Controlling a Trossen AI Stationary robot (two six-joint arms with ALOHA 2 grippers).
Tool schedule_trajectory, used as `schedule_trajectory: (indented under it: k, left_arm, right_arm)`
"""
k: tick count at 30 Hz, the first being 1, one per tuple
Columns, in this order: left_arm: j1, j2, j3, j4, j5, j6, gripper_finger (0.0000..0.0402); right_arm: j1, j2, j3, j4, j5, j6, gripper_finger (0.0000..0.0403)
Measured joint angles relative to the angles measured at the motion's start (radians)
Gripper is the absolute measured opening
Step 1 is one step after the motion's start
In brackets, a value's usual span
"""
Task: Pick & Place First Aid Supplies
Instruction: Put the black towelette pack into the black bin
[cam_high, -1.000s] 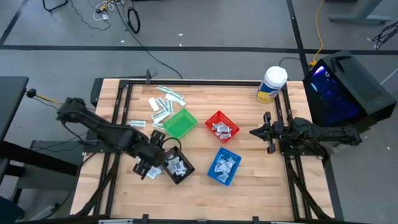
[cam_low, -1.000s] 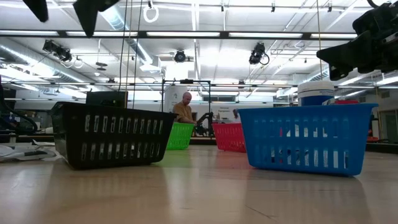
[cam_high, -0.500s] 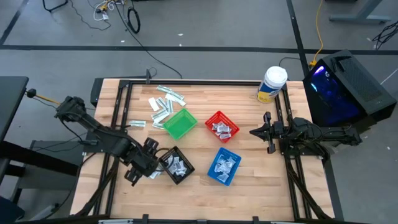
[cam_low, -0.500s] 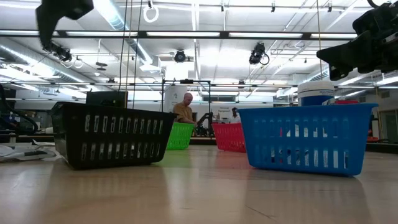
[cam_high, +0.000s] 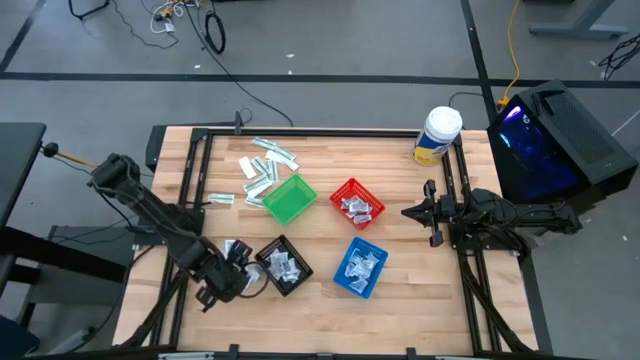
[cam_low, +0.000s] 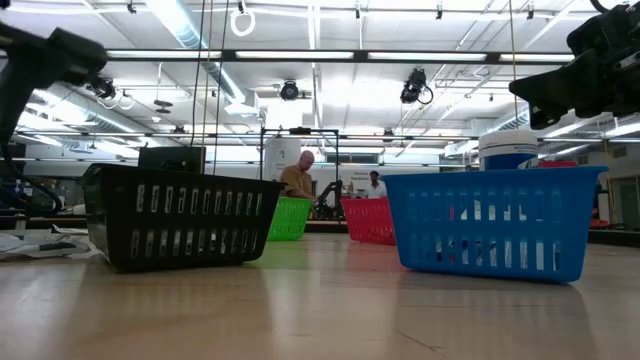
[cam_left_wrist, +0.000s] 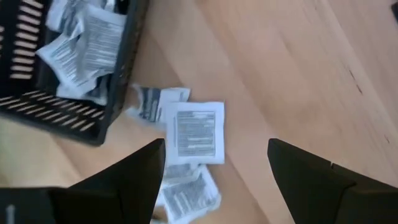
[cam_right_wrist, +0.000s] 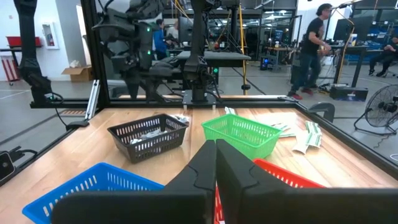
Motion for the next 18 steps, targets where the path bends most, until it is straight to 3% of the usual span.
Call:
schedule_trajectory:
  k: [13, 18]
  left_arm:
    - [-0.056, 0.0, -0.131, 0.202, 0.013, -0.028, 0.0295]
    - [-0.057, 0.0, -0.169, 0.231, 0.01, -0.058, 0.0326]
  right_arm:
    - [0.0, 0.0, 0.0, 0.0, 0.0, 0.0, 0.0013]
    - [0.0, 0.0, 0.0, 0.0, 0.0, 0.0, 0.0013]
